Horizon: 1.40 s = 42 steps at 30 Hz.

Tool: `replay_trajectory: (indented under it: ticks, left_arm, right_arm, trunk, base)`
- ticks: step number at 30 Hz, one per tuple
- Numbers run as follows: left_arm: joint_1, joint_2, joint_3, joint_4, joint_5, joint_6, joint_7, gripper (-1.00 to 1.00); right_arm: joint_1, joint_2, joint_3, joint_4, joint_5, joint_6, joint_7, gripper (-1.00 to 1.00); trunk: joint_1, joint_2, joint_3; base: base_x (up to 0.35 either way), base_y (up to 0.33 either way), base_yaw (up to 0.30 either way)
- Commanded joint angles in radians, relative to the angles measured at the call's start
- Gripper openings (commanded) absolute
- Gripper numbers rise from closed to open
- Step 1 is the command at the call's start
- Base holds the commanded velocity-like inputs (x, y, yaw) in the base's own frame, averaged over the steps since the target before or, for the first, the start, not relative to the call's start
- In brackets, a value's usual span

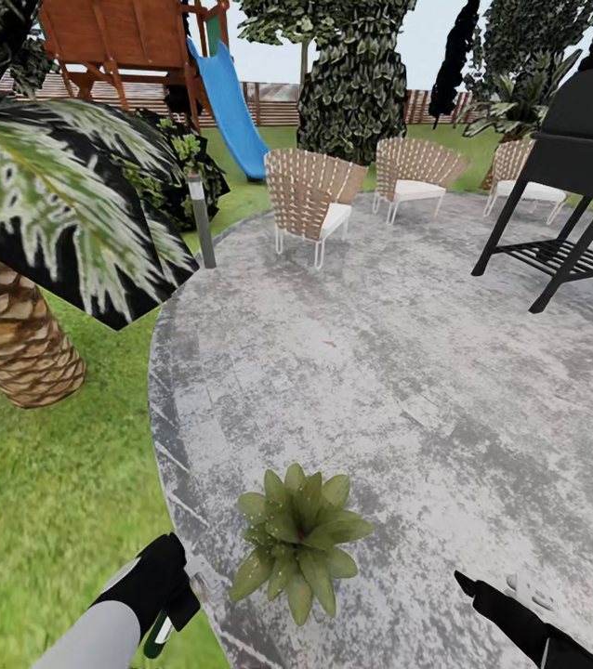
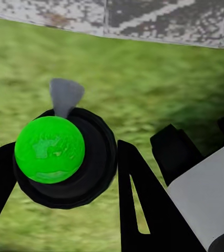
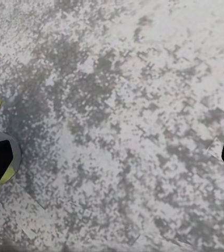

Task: Pick up the pesticide atomizer in the garden and spray insectifuge to fully cover both potted plants in the garden.

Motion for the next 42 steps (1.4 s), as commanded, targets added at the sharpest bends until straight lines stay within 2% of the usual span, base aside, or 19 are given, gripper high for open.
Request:
replay_trajectory:
  ticks: [1, 6, 14, 19, 29, 42]
  left_arm:
    - [-0.001, -0.002, 0.008, -0.002, -0.007, 0.003, -0.007, -1.0]
    - [-0.001, 0.0, 0.009, -0.001, -0.008, 0.003, -0.007, -1.0]
    - [-0.001, 0.0, 0.008, -0.005, -0.009, 0.014, -0.007, -1.0]
    - [-0.001, -0.001, 0.008, -0.073, -0.009, 0.061, -0.007, -1.0]
    - [0.0, -0.003, 0.008, -0.081, -0.007, 0.064, -0.007, -1.0]
    - [0.0, -0.004, 0.011, -0.079, 0.002, 0.064, -0.008, -1.0]
  right_arm:
    - [-0.002, 0.0, -0.005, -0.002, 0.003, 0.005, 0.007, 1.0]
    - [-0.002, 0.001, -0.005, -0.002, 0.004, 0.005, 0.008, 1.0]
    - [-0.002, 0.001, -0.005, -0.003, 0.004, 0.005, 0.007, 1.0]
    - [-0.002, 0.001, -0.005, -0.008, 0.004, 0.005, 0.007, 1.0]
    - [-0.002, 0.0, -0.005, -0.005, 0.004, 0.004, 0.005, 1.0]
    - [-0.002, 0.0, -0.005, -0.003, 0.004, 0.001, 0.003, 1.0]
  trunk:
    - [0.0, 0.0, -0.001]
    - [0.0, 0.0, -0.002]
    - [0.0, 0.0, -0.008]
    - [0.0, 0.0, -0.009]
    - [0.0, 0.0, -0.011]
    - [0.0, 0.0, -0.017]
  base:
    - [0.0, 0.0, 0.07]
    - [0.0, 0.0, 0.019]
    - [0.0, 0.0, 0.213]
    - [0.006, -0.006, 0.063]
    - [0.047, -0.258, 0.07]
    - [-0.026, -0.108, 0.145]
